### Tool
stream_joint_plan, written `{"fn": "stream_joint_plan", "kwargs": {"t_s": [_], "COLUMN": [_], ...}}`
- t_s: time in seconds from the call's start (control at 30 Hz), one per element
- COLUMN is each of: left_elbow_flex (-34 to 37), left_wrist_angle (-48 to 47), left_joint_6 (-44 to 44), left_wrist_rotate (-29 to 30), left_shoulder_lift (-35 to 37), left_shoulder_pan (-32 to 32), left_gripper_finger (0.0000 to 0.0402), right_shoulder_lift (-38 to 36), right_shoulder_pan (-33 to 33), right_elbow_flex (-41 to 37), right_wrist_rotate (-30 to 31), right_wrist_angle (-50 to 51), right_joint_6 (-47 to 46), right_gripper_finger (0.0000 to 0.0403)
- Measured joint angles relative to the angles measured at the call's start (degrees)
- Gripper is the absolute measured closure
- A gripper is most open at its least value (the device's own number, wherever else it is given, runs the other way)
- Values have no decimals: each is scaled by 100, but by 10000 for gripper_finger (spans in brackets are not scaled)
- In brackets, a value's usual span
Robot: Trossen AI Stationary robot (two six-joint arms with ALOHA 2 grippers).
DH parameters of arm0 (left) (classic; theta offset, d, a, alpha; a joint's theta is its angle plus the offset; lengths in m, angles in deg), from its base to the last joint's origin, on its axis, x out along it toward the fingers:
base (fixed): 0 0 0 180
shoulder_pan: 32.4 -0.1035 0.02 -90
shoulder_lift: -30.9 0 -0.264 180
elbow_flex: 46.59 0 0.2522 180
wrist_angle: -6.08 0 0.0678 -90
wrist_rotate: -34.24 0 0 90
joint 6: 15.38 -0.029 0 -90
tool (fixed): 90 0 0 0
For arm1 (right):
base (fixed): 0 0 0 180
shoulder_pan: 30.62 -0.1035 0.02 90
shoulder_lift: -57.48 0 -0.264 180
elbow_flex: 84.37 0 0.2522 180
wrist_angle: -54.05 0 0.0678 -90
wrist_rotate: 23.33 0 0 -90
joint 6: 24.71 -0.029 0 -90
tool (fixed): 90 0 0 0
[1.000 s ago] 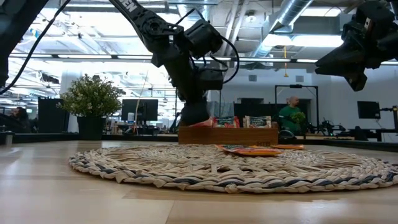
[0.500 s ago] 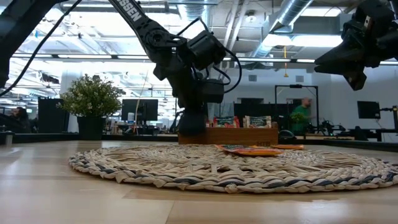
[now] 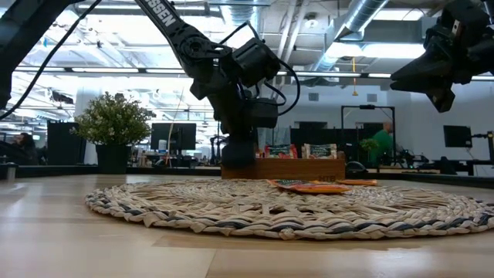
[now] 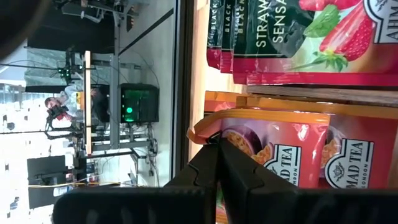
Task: Pick & Place Tea
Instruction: Put the orange tea bag into the left section of the wooden organizer
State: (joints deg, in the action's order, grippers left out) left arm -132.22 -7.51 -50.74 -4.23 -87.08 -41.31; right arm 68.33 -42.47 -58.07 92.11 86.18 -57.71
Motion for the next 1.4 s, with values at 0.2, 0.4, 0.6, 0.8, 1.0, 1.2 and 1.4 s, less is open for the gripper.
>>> {"fn": "stream_joint_plan", "kwargs": {"t_s": [0.2, 0.4, 0.6, 0.8, 1.0, 1.2, 1.4], "left_elbow_flex": [0, 0, 0, 0, 0, 0, 0], "left_wrist_angle": [0, 7, 40, 41, 39, 39, 39], "left_joint_6": [-7, 5, 2, -24, -168, -250, -727], "left_wrist_rotate": [19, 154, 506, 473, 269, 426, 647], "left_shoulder_lift": [0, 0, 7, 17, 22, 24, 26], "left_shoulder_pan": [2, 2, 28, 155, 255, 254, 254], "left_gripper_finger": [382, 329, 292, 289, 289, 289, 289], "right_shoulder_lift": [0, -1, -2, -1, 0, 0, 0], "right_shoulder_pan": [0, 0, 0, 0, 0, 0, 0], "right_elbow_flex": [0, 0, 0, 0, 0, 0, 0], "right_wrist_rotate": [-1, -1, -1, -2, -8, -10, -10], "right_wrist_angle": [-1, -16, -44, -44, -44, -44, -45], "right_joint_6": [0, 0, 0, 0, 0, 0, 0], "right_gripper_finger": [317, 317, 317, 317, 317, 317, 317]}}
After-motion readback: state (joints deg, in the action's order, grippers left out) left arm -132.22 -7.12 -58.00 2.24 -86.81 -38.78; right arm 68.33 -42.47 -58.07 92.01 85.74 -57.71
